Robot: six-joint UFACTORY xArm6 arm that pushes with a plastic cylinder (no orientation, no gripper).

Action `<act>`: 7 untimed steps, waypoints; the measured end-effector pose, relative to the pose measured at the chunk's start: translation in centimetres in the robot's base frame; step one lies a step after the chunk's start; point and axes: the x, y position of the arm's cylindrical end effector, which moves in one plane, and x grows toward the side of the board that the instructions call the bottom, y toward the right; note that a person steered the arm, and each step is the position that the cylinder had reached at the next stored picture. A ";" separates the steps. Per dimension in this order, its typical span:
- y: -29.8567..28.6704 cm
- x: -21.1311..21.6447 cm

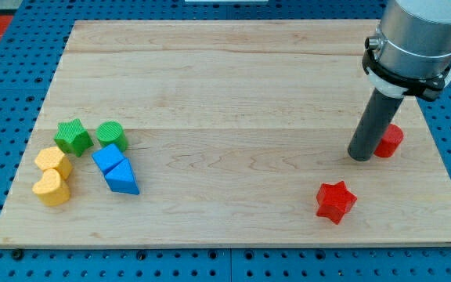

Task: Move the red circle closer to the blue triangle

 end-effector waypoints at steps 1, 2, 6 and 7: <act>8.3 0.3; 10.8 -1.5; -14.0 -6.3; -20.1 -4.3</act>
